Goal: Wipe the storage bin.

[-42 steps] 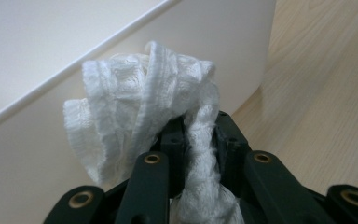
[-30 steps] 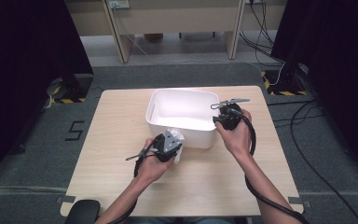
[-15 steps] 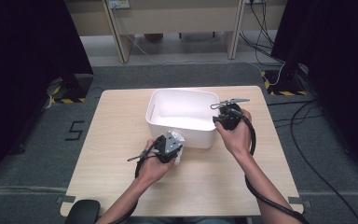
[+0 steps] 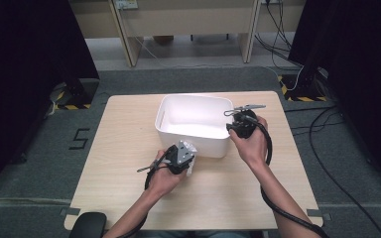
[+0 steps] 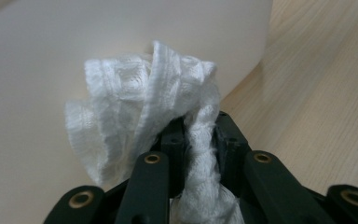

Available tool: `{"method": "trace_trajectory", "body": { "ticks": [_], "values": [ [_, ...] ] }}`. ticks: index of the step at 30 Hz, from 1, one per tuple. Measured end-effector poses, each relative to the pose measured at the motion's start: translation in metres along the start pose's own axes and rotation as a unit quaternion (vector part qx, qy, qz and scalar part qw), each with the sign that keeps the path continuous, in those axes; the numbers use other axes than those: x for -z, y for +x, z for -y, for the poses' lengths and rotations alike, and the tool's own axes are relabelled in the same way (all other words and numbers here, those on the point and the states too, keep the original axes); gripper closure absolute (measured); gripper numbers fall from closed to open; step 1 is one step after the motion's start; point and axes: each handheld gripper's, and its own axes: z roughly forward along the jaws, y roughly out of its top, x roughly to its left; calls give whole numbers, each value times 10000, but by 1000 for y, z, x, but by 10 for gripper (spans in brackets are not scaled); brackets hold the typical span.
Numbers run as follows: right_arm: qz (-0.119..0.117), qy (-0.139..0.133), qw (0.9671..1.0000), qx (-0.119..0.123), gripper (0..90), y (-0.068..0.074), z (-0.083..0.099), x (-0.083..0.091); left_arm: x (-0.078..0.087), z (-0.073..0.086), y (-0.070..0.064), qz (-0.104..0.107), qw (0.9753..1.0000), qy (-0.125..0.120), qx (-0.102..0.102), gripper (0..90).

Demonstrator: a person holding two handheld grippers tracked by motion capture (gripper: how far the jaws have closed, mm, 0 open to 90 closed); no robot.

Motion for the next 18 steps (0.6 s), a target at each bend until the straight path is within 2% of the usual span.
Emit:
{"method": "trace_trajectory", "body": {
  "ticks": [18],
  "values": [
    [-6, -3, 10000, -3, 739, 0, 0, 0, -7, 5, -2, 36, 9999, 113, 7, 770]
  ]
}}
